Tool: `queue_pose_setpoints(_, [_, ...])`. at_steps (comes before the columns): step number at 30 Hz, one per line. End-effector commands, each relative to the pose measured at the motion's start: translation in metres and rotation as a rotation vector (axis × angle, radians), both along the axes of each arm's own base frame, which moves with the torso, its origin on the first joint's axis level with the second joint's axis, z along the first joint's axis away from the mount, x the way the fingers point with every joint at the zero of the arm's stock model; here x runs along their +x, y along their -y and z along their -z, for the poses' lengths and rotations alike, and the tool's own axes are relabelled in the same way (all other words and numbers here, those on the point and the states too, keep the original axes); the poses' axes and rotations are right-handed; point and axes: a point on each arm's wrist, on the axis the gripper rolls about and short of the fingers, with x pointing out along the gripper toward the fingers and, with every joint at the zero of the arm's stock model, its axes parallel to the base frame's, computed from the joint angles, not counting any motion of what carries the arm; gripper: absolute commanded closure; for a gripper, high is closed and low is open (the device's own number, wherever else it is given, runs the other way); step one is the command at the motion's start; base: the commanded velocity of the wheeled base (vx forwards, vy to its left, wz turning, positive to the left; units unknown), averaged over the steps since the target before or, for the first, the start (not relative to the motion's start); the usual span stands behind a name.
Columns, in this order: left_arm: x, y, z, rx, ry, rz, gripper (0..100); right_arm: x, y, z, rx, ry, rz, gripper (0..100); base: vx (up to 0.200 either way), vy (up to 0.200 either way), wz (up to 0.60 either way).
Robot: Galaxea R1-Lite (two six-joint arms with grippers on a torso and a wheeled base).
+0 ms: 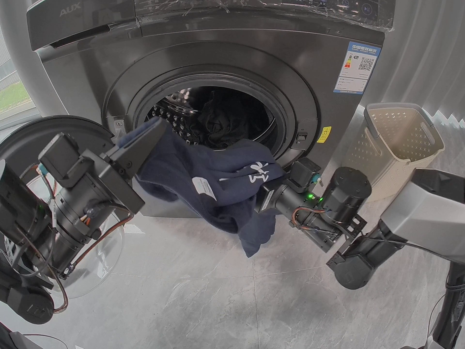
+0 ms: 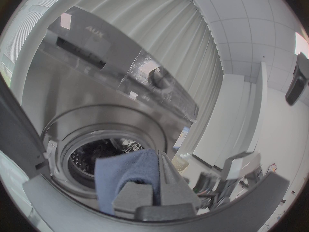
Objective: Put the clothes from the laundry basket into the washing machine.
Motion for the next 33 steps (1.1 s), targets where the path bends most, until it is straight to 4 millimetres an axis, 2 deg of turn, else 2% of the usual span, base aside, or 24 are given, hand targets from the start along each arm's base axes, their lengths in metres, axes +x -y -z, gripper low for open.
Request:
queue_pose_setpoints(1, [0.019, -0.005, 0.038, 0.092, -0.129, -0.064, 100, -0.025, 0.022, -0.035, 0.034, 0.04, 0.002, 100, 0.0, 0.0, 0.0])
queue_pose_setpoints(6, [0.021, -0.005, 0.065, 0.164, -0.213, -0.064, 100, -0.036, 0.026, -0.044, 0.047, 0.05, -0.008, 100, 0.0, 0.0, 0.0])
queue_pose_setpoints(12, [0.03, -0.002, 0.102, 0.262, -0.317, -0.079, 100, -0.039, 0.024, -0.048, 0.062, 0.053, -0.017, 100, 0.0, 0.0, 0.0])
queue_pose_setpoints(18, [0.032, -0.002, 0.105, 0.278, -0.32, -0.068, 100, -0.038, 0.023, -0.047, 0.062, 0.053, -0.017, 100, 0.0, 0.0, 0.0])
queue_pose_setpoints(19, [0.031, -0.003, 0.106, 0.28, -0.322, -0.054, 0, -0.036, 0.025, -0.046, 0.06, 0.051, -0.011, 100, 0.0, 0.0, 0.0])
queue_pose_setpoints(22, [0.026, -0.004, 0.112, 0.3, -0.351, -0.037, 0, -0.034, 0.026, -0.046, 0.062, 0.052, -0.004, 100, 0.0, 0.0, 0.0])
queue_pose_setpoints(27, [-0.002, -0.009, 0.14, 0.441, -0.44, 0.106, 0, -0.028, 0.022, -0.046, 0.069, 0.06, -0.003, 100, 0.0, 0.0, 0.0])
queue_pose_setpoints(33, [-0.013, -0.013, 0.149, 0.497, -0.47, 0.139, 0, -0.026, 0.019, -0.043, 0.067, 0.053, 0.005, 100, 0.0, 0.0, 0.0])
